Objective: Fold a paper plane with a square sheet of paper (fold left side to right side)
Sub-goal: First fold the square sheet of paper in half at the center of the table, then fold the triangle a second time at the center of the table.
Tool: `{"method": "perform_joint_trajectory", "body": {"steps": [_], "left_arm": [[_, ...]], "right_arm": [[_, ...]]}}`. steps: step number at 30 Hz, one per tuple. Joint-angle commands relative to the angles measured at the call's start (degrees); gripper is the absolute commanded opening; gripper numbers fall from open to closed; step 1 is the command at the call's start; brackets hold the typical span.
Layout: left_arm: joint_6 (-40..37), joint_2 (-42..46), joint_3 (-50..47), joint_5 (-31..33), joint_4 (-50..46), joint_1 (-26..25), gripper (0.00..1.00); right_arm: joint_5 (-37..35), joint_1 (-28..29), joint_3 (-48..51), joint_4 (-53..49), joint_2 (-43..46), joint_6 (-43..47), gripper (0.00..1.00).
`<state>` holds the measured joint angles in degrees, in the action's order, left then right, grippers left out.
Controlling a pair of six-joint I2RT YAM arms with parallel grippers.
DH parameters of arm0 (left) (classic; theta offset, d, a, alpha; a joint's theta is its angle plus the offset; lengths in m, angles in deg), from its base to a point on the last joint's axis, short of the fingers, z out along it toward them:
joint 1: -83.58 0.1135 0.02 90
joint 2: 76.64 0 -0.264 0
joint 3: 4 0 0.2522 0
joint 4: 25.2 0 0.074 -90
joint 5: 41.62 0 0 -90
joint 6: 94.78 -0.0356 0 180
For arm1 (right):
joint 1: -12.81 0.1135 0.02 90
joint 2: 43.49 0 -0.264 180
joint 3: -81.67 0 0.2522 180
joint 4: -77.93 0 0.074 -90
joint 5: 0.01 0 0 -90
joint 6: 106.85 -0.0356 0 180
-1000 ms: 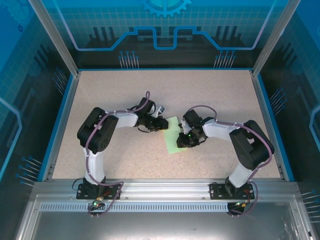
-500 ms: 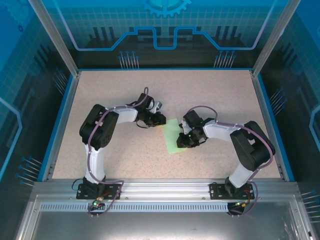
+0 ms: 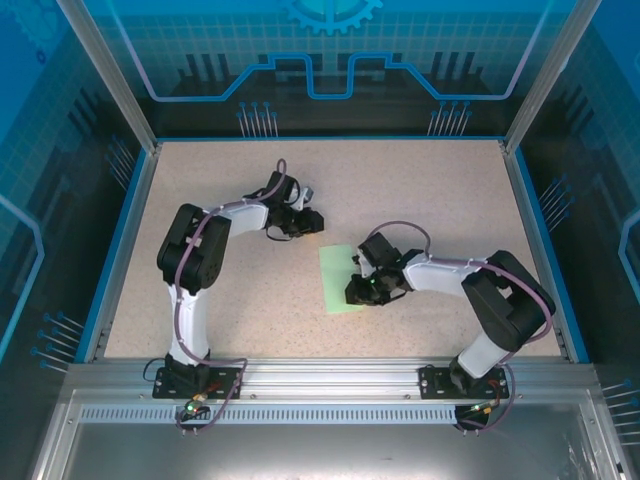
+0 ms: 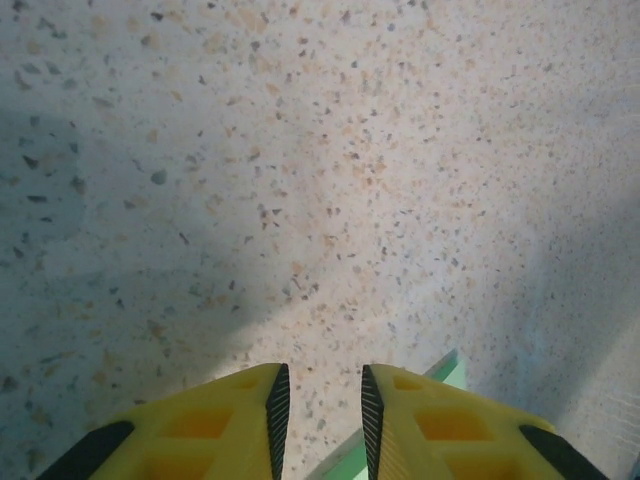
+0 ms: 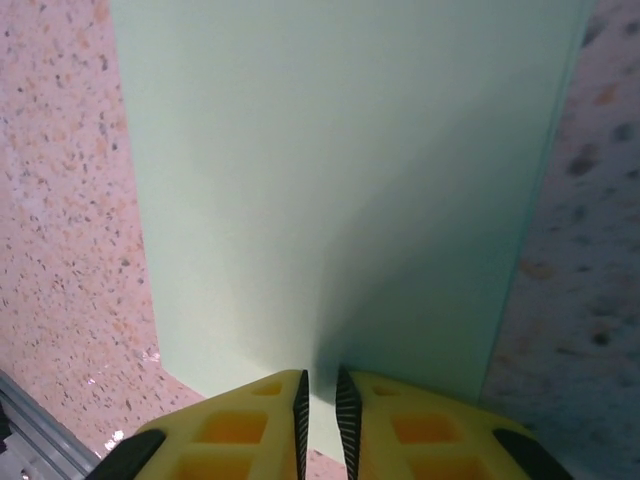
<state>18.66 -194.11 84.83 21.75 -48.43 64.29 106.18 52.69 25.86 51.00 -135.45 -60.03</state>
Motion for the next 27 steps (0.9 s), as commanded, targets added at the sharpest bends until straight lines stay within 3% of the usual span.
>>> {"method": "perform_joint_trajectory", "body": {"steps": [1, 3, 13, 19, 27], "left_arm": [[-0.01, 6.91, -2.81, -2.08, -1.73, -0.09, 0.29], [1.16, 10.02, -5.95, -2.88, -1.84, -0.73, 0.29], [9.94, 21.64, -19.94, -3.31, -4.50, -9.75, 0.29], [12.91, 20.01, -23.54, -2.16, -1.46, -12.65, 0.29], [11.69, 15.76, -21.30, -1.85, -1.47, -13.63, 0.29]], "right_arm": [[-3.10, 1.89, 1.23, -2.83, 2.00, -2.82, 0.22], [-4.55, 1.92, -0.26, -3.98, 4.83, -0.77, 0.24], [-13.40, -4.96, -2.97, -12.35, 16.50, 7.63, 0.64], [-8.67, -10.53, 1.46, -10.13, 18.22, 6.67, 0.68], [-7.33, -11.21, 3.99, -8.56, 17.69, 6.09, 0.68]]}}
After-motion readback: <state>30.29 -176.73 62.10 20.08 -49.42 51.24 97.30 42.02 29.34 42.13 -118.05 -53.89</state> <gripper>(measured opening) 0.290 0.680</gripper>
